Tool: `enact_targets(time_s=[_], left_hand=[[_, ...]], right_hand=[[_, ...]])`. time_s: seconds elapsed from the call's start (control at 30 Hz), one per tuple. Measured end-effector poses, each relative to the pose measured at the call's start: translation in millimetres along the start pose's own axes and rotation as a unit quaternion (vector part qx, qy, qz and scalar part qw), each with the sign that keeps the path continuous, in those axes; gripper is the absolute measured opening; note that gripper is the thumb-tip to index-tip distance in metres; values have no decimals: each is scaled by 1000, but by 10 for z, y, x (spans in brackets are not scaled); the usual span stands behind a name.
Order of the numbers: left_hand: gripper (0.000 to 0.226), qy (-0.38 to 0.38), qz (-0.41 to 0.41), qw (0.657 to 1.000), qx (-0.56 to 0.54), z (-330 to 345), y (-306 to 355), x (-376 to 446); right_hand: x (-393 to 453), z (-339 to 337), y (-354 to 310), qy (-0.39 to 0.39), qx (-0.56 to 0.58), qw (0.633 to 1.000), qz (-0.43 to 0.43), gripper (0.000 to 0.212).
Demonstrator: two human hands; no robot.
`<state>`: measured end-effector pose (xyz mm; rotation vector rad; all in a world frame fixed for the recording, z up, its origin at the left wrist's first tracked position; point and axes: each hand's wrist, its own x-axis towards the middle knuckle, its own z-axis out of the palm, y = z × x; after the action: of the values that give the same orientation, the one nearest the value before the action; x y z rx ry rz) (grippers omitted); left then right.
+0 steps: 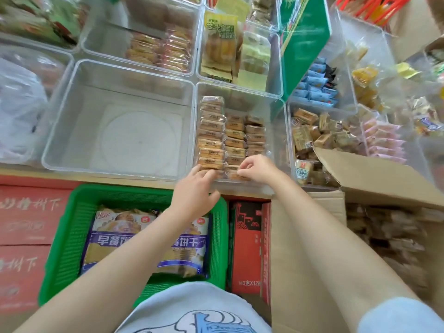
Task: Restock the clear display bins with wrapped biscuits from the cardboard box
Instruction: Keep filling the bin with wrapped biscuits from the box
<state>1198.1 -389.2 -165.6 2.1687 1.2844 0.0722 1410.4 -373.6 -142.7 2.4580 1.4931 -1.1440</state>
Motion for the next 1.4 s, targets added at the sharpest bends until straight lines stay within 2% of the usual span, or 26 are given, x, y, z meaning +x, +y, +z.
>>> enact_targets(time_s=[0.13, 0.27, 0.33, 0.4, 0.47, 0.57, 0.67, 0.73, 0.8, 0.83, 0.9, 0.97, 1.07, 1.2, 1.3, 1.4], left_hand=[[32, 3, -5, 1000, -1, 21, 23, 43], [46, -10, 10, 1000, 9, 19, 12, -9], [53, -18, 1, 999, 50, -13, 102, -71], [58, 10, 7, 996, 86, -27, 282, -192], [59, 42, 44, 997, 53, -36, 550, -345], [53, 56, 114, 990, -59, -37, 1063, -543], [47, 69, 194, 973, -105, 84, 1658, -729], [43, 75, 251, 958, -112, 239, 2060, -860], [38, 65, 285, 949, -118, 430, 2412, -991], [34, 58, 294, 947, -118, 526, 2543, -1050], [25, 49, 307, 944, -109, 796, 2805, -1176], [20, 67, 295, 951, -70, 1002, 2917, -1243], [19, 95, 265, 959, -26, 1100, 2944, -1236], [21, 102, 250, 963, 8, 1062, 2934, -1249], [21, 107, 265, 958, 24, 1048, 2928, -1271], [22, 109, 260, 959, 26, 1073, 2959, -1264]], right_hand=[[73, 208, -72, 40, -34, 998, 34, 22], [-104, 59, -127, 33, -76, 997, 3, 40], [-373, -144, -100, 69, -34, 996, -53, 35], [-783, -366, 3, 129, 44, 983, -125, 23], [-1274, -555, 212, 179, 149, 958, -165, 13], [-1931, -710, 742, 241, 243, 929, -140, 15], [-2302, -709, 1417, 271, 249, 928, -58, 17], [-2448, -651, 1854, 215, 197, 956, 14, 18], [-2584, -516, 2219, 83, 71, 990, 86, 26], [-2644, -422, 2347, 10, 10, 994, 107, 36], [-2820, -247, 2609, -92, -43, 988, 117, 55], [-2907, -79, 2766, -132, -32, 987, 82, 65], [-2917, 103, 2819, -146, -62, 987, 15, 74], [-2838, 236, 2722, -139, -139, 980, -22, 85], [-2844, 145, 2713, -113, -119, 986, -41, 66], [-2887, 15, 2834, -56, 6, 998, -27, 37]])
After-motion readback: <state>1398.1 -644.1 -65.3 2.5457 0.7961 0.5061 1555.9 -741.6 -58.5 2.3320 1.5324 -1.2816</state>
